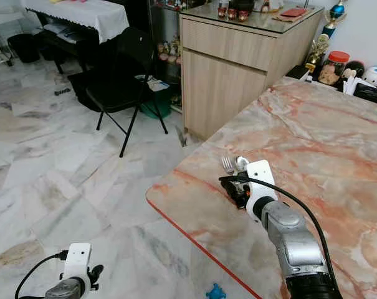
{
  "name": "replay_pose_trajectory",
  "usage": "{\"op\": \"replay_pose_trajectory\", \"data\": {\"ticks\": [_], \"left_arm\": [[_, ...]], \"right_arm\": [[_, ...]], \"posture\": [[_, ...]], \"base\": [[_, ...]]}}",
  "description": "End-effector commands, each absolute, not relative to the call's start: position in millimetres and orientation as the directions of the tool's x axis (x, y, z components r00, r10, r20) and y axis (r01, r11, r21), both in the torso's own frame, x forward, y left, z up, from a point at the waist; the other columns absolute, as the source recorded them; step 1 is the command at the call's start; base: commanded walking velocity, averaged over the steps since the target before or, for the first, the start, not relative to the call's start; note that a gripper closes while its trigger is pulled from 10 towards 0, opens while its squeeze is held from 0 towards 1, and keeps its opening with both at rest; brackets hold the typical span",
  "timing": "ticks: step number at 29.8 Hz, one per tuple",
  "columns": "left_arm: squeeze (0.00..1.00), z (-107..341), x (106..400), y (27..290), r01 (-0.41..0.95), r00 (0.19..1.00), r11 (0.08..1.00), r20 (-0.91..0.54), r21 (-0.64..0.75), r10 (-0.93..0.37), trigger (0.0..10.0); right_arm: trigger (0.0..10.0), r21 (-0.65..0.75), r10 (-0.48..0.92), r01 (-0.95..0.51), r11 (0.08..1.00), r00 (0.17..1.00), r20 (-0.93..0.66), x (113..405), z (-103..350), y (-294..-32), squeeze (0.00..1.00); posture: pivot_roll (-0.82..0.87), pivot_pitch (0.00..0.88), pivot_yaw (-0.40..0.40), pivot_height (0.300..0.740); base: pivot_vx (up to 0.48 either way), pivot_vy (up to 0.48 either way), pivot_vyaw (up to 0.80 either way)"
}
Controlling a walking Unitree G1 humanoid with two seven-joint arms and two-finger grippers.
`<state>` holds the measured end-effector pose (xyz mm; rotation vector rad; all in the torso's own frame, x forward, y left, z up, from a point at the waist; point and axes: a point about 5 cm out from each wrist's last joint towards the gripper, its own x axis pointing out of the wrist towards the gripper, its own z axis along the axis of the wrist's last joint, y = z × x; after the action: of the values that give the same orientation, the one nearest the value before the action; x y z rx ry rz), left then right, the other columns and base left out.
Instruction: Setting the table
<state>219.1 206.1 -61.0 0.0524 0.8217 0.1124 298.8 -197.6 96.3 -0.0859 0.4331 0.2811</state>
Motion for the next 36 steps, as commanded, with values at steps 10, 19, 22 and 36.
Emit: {"op": "replay_pose_trajectory", "data": {"ticks": [10, 19, 22, 36], "left_arm": [[0.0, -62.3, 217.3, 206.6, -0.086, 0.666, 0.993, -0.736, 0.083, 0.119, 10.0], [0.0, -62.3, 217.4, 206.3, -0.087, 0.666, 0.993, -0.736, 0.083, 0.12, 10.0], [0.0, -62.2, 217.5, 205.8, -0.087, 0.667, 0.993, -0.735, 0.082, 0.119, 10.0], [0.0, -62.8, 216.9, 205.3, -0.082, 0.664, 0.993, -0.739, 0.085, 0.118, 10.0]], "right_arm": [[10.0, -0.053, 0.245, -0.294, 0.954, 0.873, -0.422, 306.2, 100.1, -194.5, 0.0], [10.0, -0.039, 0.185, -0.225, 0.974, 0.879, -0.439, 313.9, 94.7, -195.8, 0.0], [10.0, -0.024, 0.181, -0.213, 0.977, 0.879, -0.441, 317.7, 93.5, -191.5, 0.0], [10.0, -0.034, 0.185, -0.224, 0.974, 0.876, -0.445, 321.5, 91.5, -185.6, 0.0]], "posture": [[0.05, 0.008, 0.022, 0.74], [0.05, 0.01, 0.022, 0.74], [0.05, 0.011, 0.021, 0.74], [0.05, 0.016, 0.02, 0.74]], "base": [[0.0, 0.0, 0.0], [0.0, 0.0, 0.0], [0.0, 0.0, 0.0], [0.0, 0.0, 0.0]]}}
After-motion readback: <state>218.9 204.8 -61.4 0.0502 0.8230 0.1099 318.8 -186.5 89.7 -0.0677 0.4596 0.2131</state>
